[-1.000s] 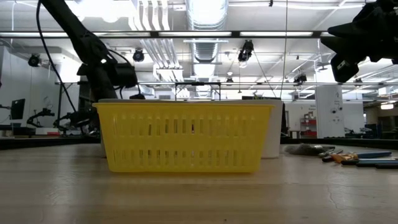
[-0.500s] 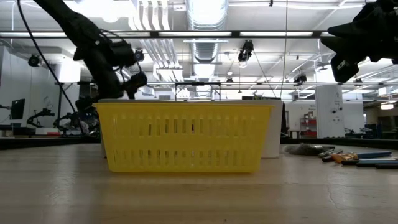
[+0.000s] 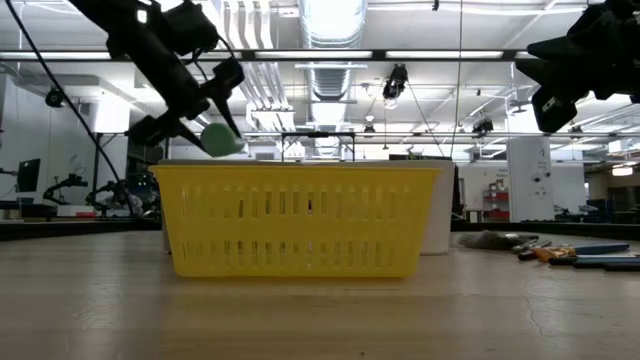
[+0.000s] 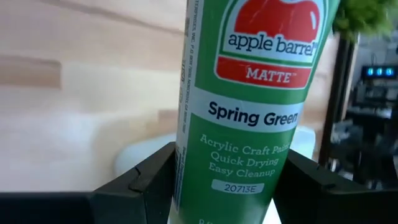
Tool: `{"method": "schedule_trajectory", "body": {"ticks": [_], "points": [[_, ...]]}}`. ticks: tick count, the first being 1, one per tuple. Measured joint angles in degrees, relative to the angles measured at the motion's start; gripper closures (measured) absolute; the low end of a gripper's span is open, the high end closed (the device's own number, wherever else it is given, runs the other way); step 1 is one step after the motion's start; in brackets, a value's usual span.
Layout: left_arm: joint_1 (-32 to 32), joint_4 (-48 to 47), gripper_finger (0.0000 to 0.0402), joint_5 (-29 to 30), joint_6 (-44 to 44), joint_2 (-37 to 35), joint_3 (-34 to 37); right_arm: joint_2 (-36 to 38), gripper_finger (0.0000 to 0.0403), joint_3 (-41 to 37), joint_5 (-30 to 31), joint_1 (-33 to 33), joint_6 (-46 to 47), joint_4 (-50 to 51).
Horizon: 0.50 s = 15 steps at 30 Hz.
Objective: Pick & Place Paint Supplies
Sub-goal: Put the green paint bottle into the gray bin
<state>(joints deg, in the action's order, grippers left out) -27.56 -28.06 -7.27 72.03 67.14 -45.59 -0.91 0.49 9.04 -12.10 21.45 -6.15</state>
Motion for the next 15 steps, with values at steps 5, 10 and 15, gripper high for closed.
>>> {"method": "schedule_trajectory", "body": {"ticks": [5,10,15], "points": [[4.7,-0.1,0.0185,0.0,4.1,0.4,-0.1,0.0,0.0309,0.0,0.0,0.0,0.0,0.0],[9.9,-0.1,0.0185,1.9,11.8,0.4,-0.2,0.0,0.0309,0.0,0.0,0.0,0.0,0.0],[15.9,0.5,0.0185,7.5,21.2,1.1,-0.5,0.0,0.0309,0.0,0.0,0.0,0.0,0.0]]}}
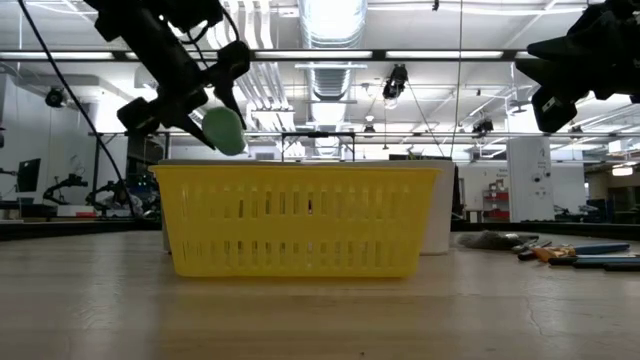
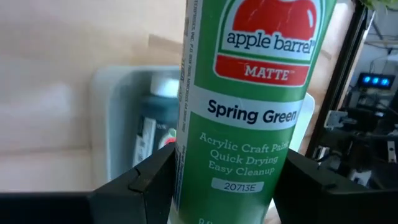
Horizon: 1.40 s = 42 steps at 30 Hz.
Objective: Pick & Place Paint Supplies
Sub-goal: Put the green paint bottle into the gray bin
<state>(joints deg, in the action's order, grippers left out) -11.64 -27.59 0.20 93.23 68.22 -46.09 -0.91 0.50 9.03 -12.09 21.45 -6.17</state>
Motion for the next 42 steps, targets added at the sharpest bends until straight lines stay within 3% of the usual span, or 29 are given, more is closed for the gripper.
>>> {"method": "schedule_trajectory", "body": {"ticks": [9,19,25,42], "points": [[7.3,-2.9,0.0185,3.3,7.0,10.2,-8.3,0.0,0.0309,0.0,0.0,0.0,0.0,0.0],[8.7,-12.9,0.0185,-0.4,7.2,25.5,-21.9,0.0,0.0309,0.0,0.0,0.0,0.0,0.0],[9.9,-12.2,0.0185,-5.6,7.3,30.5,-23.1,0.0,0.0309,0.0,0.0,0.0,0.0,0.0],[11.3,-11.2,0.0185,-5.7,9.5,34.3,-22.9,0.0,0.0309,0.0,0.0,0.0,0.0,0.0]]}}
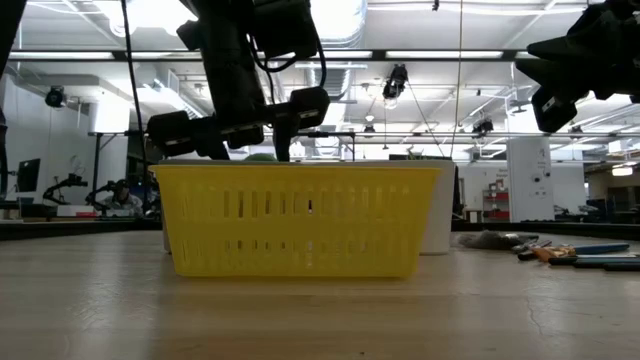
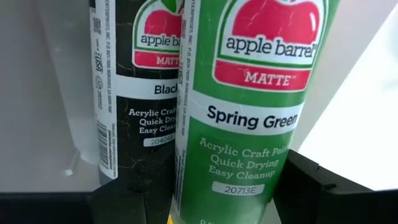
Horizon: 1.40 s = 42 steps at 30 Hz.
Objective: Pick & Place Paint Supplies
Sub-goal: Put the green paint bottle into the gray bin, then put the yellow paint bottle into the gray bin
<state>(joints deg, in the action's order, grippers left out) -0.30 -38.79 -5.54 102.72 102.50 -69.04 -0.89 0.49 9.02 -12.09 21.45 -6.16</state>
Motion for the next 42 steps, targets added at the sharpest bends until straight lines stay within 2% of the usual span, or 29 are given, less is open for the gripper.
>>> {"method": "schedule_trajectory", "body": {"ticks": [10,18,22,32,36,42], "points": [[-0.1,-0.5,0.0177,1.3,-0.2,0.1,0.0,0.0,0.0309,0.0,0.0,0.0,0.0,0.0],[-0.2,-0.2,0.0106,1.7,-0.4,0.1,0.0,0.0,0.0309,0.0,0.0,0.0,0.0,0.0],[-0.2,0.0,0.0085,1.7,-0.4,0.1,0.1,0.0,0.0309,0.0,0.0,0.0,0.0,0.0],[-1.3,0.2,0.0081,1.9,-0.3,-1.5,-0.7,0.0,0.0309,0.0,0.0,0.0,0.0,0.0],[-3.1,0.0,0.0081,4.9,-0.9,-4.5,-1.2,0.0,0.0309,0.0,0.0,0.0,0.0,0.0],[-6.5,-5.0,0.0081,8.6,-0.9,-9.1,-1.1,0.0,0.0309,0.0,0.0,0.0,0.0,0.0]]}}
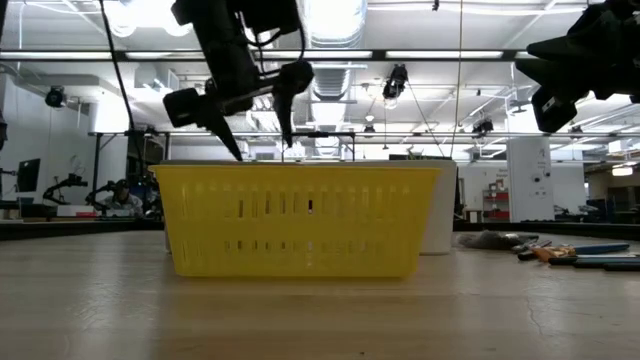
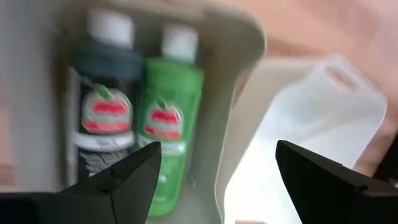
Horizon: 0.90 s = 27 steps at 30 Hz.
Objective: Pick & Place Paint Supplies
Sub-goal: Put the yellow paint bottle into the gray bin
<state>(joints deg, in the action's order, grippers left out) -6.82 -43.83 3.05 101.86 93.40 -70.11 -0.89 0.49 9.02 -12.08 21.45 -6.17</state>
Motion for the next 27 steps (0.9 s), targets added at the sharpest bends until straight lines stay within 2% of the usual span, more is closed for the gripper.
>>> {"method": "schedule_trajectory", "body": {"ticks": [5,13,20,23,27], "points": [[-3.9,-4.4,0.0081,4.8,-4.4,-4.4,0.0,0.0,0.0309,0.0,0.0,0.0,0.0,0.0],[-12.2,-5.3,0.0081,9.5,-26.5,-11.6,0.0,0.0,0.0309,0.0,0.0,0.0,0.0,0.0],[-19.8,-4.2,0.0081,9.4,-42.8,-13.9,0.0,0.0,0.0309,0.0,0.0,0.0,0.0,0.0],[-23.5,-0.4,0.0081,8.5,-54.4,-13.8,0.0,0.0,0.0309,0.0,0.0,0.0,0.0,0.0],[-26.5,3.9,0.0081,4.5,-69.6,-13.7,0.0,0.0,0.0309,0.0,0.0,0.0,0.0,0.0]]}}
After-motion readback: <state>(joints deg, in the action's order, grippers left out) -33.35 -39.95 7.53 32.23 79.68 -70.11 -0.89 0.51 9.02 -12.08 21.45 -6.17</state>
